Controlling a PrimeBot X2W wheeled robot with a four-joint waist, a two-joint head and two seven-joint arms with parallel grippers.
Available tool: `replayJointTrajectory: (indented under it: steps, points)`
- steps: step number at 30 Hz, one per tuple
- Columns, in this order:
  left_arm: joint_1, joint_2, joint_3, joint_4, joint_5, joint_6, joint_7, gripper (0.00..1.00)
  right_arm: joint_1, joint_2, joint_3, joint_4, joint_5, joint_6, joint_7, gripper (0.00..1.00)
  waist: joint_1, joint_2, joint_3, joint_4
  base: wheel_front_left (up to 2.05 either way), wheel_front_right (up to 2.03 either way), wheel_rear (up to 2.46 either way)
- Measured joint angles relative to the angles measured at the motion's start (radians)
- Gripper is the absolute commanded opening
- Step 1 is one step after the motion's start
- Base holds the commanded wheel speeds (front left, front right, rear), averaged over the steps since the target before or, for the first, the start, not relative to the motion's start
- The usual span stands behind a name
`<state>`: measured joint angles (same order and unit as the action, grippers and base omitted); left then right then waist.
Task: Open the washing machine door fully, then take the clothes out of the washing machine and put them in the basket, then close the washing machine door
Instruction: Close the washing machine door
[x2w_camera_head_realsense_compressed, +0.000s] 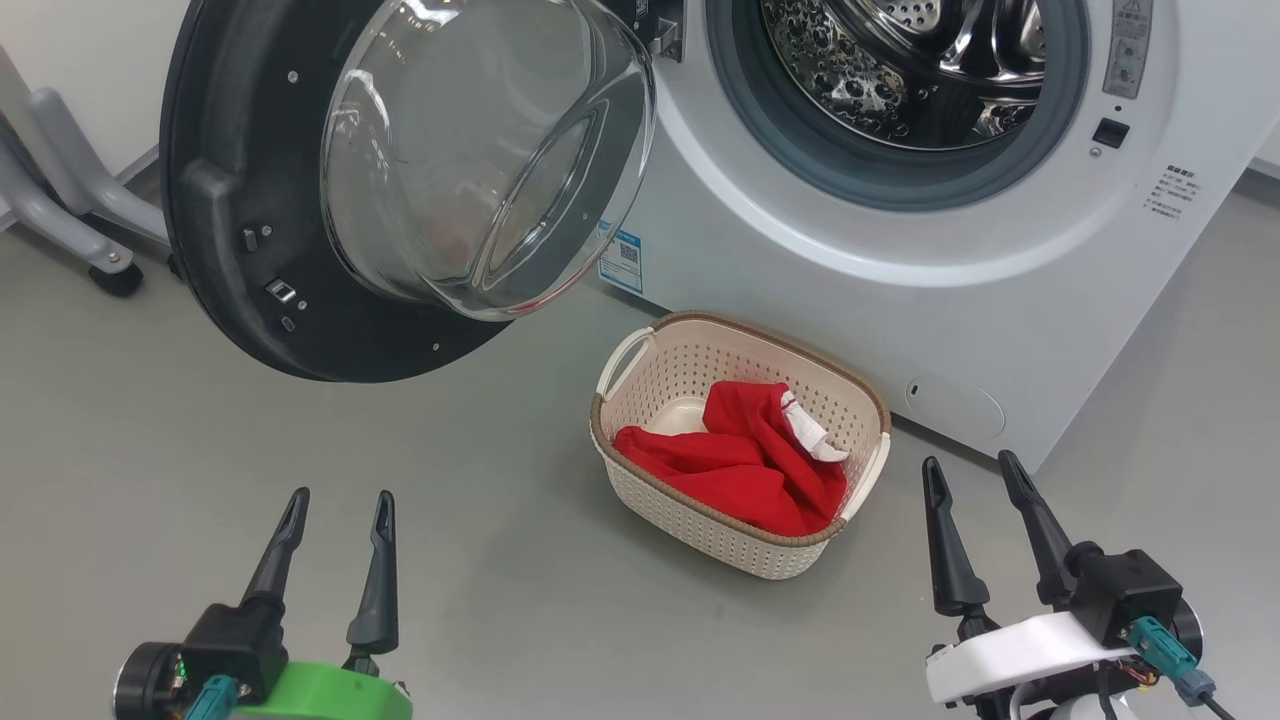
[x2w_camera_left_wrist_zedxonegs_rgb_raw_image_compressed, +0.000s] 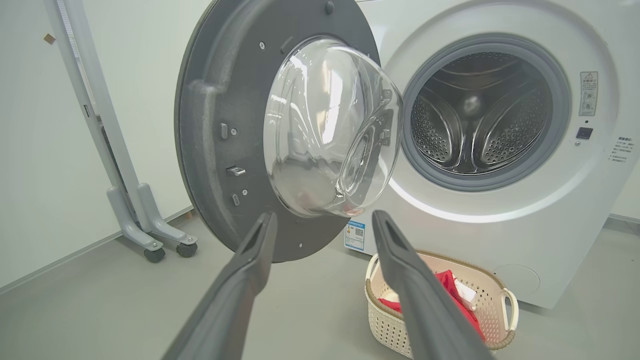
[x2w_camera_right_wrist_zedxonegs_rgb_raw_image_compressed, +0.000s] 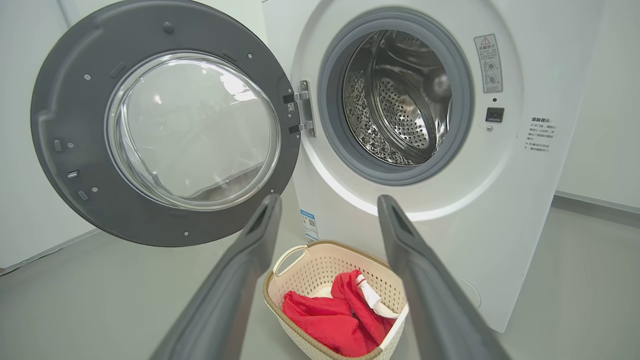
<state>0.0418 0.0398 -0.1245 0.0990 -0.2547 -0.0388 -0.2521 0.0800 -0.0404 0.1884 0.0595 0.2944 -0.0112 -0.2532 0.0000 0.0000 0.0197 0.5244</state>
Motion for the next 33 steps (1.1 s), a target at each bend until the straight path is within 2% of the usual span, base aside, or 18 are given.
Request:
replayJointTrajectory:
  steps: [20, 21, 22, 33]
  points:
    - [0.001, 0.000, 0.003, -0.004, 0.000, 0.000, 0.000, 1.00, -0.003, 0.000, 0.004, 0.003, 0.006, -0.009, 0.000, 1.00, 0.0000, 0.0000, 0.007, -0.005, 0.00, 0.00, 0.00]
    - [0.001, 0.000, 0.003, -0.004, 0.000, 0.000, 0.000, 0.87, -0.004, 0.000, 0.004, 0.003, 0.006, -0.010, 0.000, 1.00, 0.0000, 0.0000, 0.007, -0.005, 0.00, 0.00, 0.00]
    - [0.001, 0.000, 0.005, -0.006, 0.001, 0.000, 0.000, 0.00, -0.006, 0.000, 0.004, 0.003, 0.006, -0.010, 0.000, 1.00, 0.0000, 0.0000, 0.007, -0.006, 0.00, 0.00, 0.00]
    - [0.002, 0.000, 0.025, -0.039, 0.002, -0.002, 0.000, 0.00, -0.009, 0.000, 0.014, -0.001, 0.004, -0.011, 0.000, 1.00, 0.0000, 0.0000, 0.028, -0.012, 0.00, 0.00, 0.00]
